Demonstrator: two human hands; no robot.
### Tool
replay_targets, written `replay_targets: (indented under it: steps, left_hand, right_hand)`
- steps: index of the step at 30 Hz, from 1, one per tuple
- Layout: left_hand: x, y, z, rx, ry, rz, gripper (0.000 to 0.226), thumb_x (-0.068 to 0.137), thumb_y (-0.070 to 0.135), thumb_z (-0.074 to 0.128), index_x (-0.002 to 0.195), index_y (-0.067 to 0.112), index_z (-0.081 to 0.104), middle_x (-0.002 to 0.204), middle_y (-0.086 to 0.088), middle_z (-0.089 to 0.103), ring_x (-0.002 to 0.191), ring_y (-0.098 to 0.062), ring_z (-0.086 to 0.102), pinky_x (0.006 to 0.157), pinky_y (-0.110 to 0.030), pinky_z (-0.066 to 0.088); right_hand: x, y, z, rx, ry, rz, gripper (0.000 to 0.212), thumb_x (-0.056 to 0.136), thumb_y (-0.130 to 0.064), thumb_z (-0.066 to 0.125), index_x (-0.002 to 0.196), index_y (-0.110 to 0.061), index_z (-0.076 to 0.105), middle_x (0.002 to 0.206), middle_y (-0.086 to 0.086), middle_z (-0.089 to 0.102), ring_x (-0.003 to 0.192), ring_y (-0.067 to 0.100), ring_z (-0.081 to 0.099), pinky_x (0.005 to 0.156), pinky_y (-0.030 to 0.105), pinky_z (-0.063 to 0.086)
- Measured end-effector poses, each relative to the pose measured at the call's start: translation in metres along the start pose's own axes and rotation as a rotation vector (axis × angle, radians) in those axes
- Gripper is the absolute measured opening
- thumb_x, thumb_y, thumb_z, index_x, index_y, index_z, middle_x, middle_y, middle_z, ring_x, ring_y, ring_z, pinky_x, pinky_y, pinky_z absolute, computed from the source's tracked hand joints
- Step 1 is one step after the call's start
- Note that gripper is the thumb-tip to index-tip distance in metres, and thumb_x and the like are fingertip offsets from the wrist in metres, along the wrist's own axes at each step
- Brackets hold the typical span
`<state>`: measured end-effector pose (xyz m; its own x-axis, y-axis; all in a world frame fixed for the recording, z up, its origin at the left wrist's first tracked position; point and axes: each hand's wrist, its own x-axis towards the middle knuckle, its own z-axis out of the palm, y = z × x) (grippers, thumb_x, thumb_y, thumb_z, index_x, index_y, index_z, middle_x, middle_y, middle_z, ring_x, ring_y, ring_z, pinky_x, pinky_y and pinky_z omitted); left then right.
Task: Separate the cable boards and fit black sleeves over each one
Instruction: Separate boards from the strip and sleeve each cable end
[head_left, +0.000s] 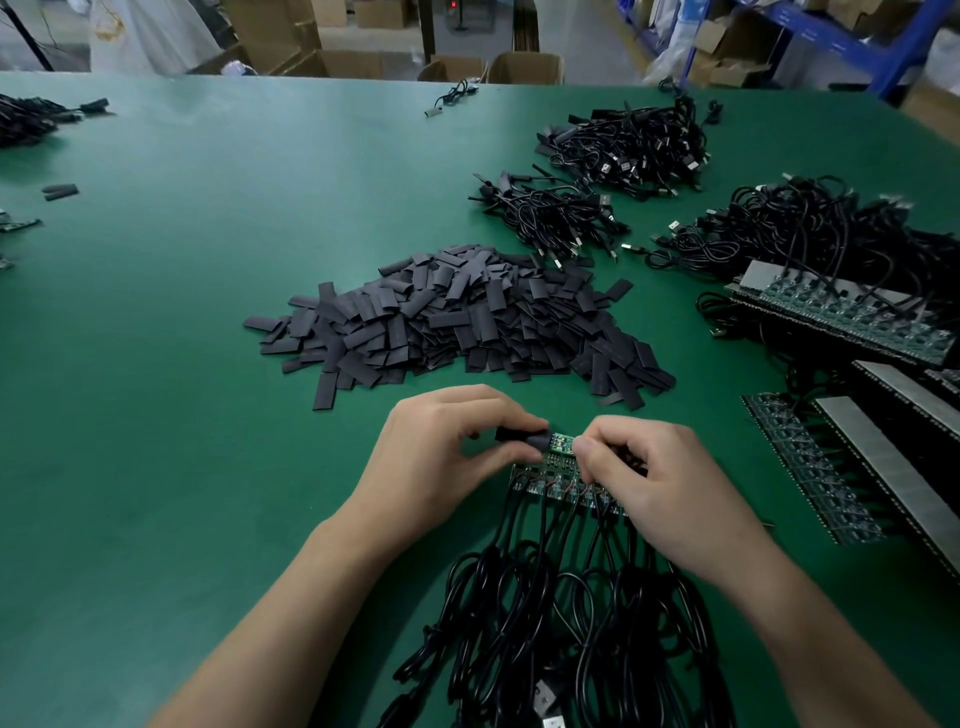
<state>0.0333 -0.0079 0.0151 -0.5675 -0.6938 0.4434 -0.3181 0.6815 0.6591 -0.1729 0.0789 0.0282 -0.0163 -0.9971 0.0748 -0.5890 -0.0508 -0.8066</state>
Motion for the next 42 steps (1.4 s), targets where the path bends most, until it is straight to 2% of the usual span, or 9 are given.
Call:
replay_targets:
  steps: [9,14,17,21,24,29,33,39,42]
  left_hand:
    - [-0.001,-0.003,0.001,0.125,0.006,0.126,0.021,0.086,0.033,0.081,0.103,0.020,0.080,0.099,0.012,0.075,0.091,-0.006,0.070,0.077,-0.035,0.059]
    - [-0.002,0.002,0.009,0.130,-0.007,0.157,0.019,0.087,0.032,0.082,0.102,0.020,0.080,0.097,0.011,0.074,0.088,-0.007,0.069,0.075,-0.035,0.058]
    - [-0.001,0.002,0.004,0.100,0.003,0.114,0.020,0.087,0.034,0.081,0.102,0.020,0.080,0.097,0.011,0.075,0.090,-0.005,0.069,0.078,-0.033,0.058]
    - [-0.001,0.002,0.001,0.072,0.034,0.058,0.022,0.084,0.033,0.083,0.102,0.020,0.081,0.097,0.011,0.075,0.090,-0.004,0.070,0.080,-0.033,0.059]
    - [-0.001,0.002,0.001,0.075,0.046,0.068,0.022,0.084,0.032,0.083,0.102,0.020,0.081,0.098,0.010,0.075,0.090,-0.004,0.070,0.081,-0.033,0.059]
    - [-0.001,0.001,0.002,0.103,0.056,0.145,0.021,0.086,0.030,0.083,0.102,0.017,0.081,0.098,0.007,0.075,0.089,-0.006,0.070,0.079,-0.032,0.059]
    - [-0.002,0.003,0.006,0.144,0.046,0.230,0.020,0.090,0.030,0.081,0.103,0.015,0.080,0.098,0.007,0.075,0.087,-0.008,0.070,0.075,-0.031,0.057]
    - [-0.001,0.002,0.006,0.140,0.077,0.239,0.019,0.089,0.029,0.081,0.103,0.016,0.080,0.098,0.007,0.075,0.088,-0.009,0.069,0.076,-0.032,0.057]
    - [-0.002,0.003,0.008,0.101,0.122,0.191,0.023,0.086,0.028,0.084,0.105,0.016,0.081,0.100,0.005,0.075,0.093,-0.008,0.069,0.082,-0.030,0.057]
  right_hand:
    - [-0.001,0.001,0.002,0.019,-0.032,0.007,0.035,0.101,-0.035,0.057,0.068,-0.025,0.062,0.051,-0.013,0.045,0.046,0.004,0.037,0.048,0.019,0.031]
    - [-0.001,0.003,0.004,-0.003,-0.046,-0.017,0.028,0.099,-0.037,0.059,0.072,-0.031,0.065,0.054,-0.007,0.050,0.047,0.007,0.039,0.049,0.024,0.033]
    - [0.000,0.002,0.004,-0.005,-0.003,-0.035,0.019,0.098,-0.034,0.065,0.079,-0.035,0.068,0.068,-0.008,0.060,0.059,0.010,0.054,0.056,0.029,0.043]
    - [0.000,0.000,-0.002,-0.072,0.052,-0.081,0.016,0.096,-0.026,0.069,0.084,-0.035,0.066,0.087,-0.017,0.066,0.083,0.006,0.063,0.069,0.015,0.044]
    - [0.000,0.000,-0.004,-0.109,0.040,-0.067,0.018,0.095,-0.029,0.067,0.079,-0.033,0.064,0.084,-0.017,0.064,0.083,0.008,0.062,0.070,0.016,0.043]
    - [0.000,-0.002,-0.004,-0.018,-0.012,-0.028,0.019,0.097,-0.028,0.066,0.078,-0.027,0.069,0.075,-0.012,0.065,0.075,0.008,0.061,0.068,0.019,0.044]
    - [0.000,-0.002,-0.004,-0.004,-0.045,-0.018,0.020,0.096,-0.029,0.066,0.076,-0.030,0.069,0.074,-0.009,0.066,0.072,0.012,0.062,0.069,0.028,0.047]
    - [0.001,-0.002,-0.004,-0.017,-0.016,-0.024,0.016,0.095,-0.027,0.069,0.080,-0.034,0.070,0.079,-0.017,0.067,0.081,0.005,0.064,0.071,0.015,0.043]
    - [0.001,0.000,-0.007,-0.001,-0.014,-0.017,0.017,0.097,-0.032,0.066,0.080,-0.035,0.071,0.081,-0.013,0.069,0.081,0.010,0.065,0.076,0.029,0.050]
